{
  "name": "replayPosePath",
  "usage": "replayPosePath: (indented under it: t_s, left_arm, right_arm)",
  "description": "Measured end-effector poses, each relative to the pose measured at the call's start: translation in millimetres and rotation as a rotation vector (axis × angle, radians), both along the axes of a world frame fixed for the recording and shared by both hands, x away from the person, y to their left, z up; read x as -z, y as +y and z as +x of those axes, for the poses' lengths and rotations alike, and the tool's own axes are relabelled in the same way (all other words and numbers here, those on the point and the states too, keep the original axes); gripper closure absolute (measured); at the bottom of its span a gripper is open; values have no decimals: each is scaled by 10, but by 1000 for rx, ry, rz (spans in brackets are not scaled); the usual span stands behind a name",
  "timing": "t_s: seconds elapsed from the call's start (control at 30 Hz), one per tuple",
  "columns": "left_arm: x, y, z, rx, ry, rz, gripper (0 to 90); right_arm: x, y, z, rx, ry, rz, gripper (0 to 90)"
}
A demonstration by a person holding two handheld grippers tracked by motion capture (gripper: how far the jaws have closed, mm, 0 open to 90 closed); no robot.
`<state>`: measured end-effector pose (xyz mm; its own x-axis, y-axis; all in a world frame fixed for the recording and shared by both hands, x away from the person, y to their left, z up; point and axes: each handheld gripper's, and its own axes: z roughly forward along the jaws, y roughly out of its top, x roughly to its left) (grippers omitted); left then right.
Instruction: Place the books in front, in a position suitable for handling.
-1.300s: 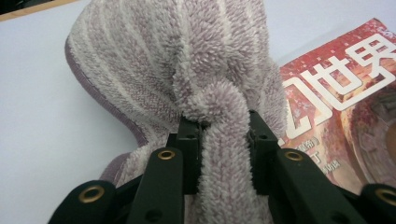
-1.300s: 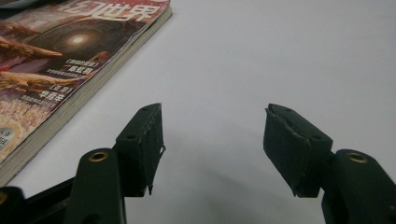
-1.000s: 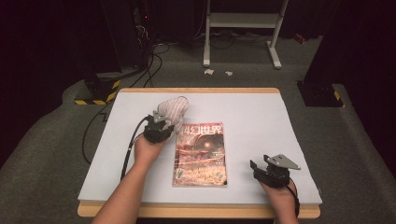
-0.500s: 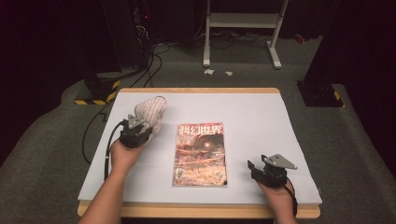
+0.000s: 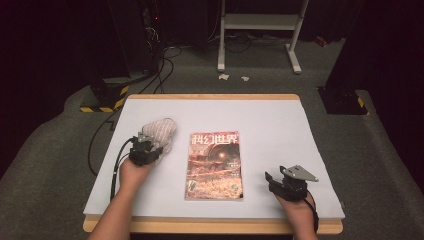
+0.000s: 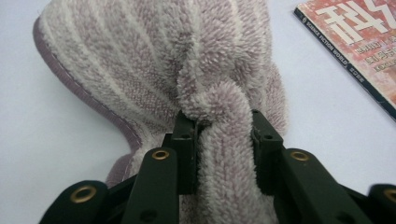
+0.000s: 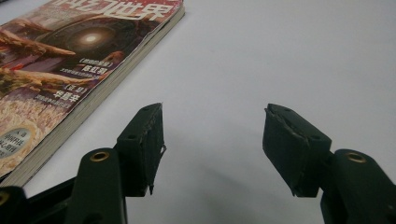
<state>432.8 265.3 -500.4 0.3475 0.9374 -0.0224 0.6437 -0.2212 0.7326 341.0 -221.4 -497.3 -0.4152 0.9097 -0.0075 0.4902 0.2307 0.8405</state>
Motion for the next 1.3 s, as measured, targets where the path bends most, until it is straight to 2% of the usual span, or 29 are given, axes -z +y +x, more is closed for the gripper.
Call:
replayPosePath:
  t_s: [0.07, 0.23, 0.33, 0.5, 0.63, 0.73, 0.83, 0.93, 1.03, 1.3]
  left_arm:
    - [-2, 1, 1, -3, -2, 0, 654]
    - [-41, 19, -22, -10, -12, -4, 464]
    - [-158, 7, -84, -4, -64, -37, 386]
    - [-316, -81, -170, 26, -122, -79, 353]
    - [-379, -174, -227, 54, -141, -86, 345]
    - [-403, -273, -300, 82, -177, -95, 371]
    - [-393, -359, -344, 112, -176, -119, 381]
    - [-363, -473, -396, 147, -175, -108, 386]
    - [-333, -540, -443, 176, -180, -110, 398]
    - [-201, -713, -551, 244, -122, -119, 358]
  right_arm:
    - [5, 3, 0, -1, 2, -4, 385]
    - [16, 7, 8, -2, 5, -4, 385]
    - [6, 15, -1, -2, 4, -3, 384]
    - [-3, 20, -3, -6, 0, -3, 385]
    - [4, 46, -5, -14, 5, -5, 384]
    - [8, 69, -6, -23, 8, -8, 390]
    - [8, 89, -3, -29, 10, -9, 394]
    - [8, 104, -2, -31, 11, -8, 398]
    - [0, 130, -23, -30, -8, -15, 406]
    - [-32, 165, -38, -40, -31, -16, 391]
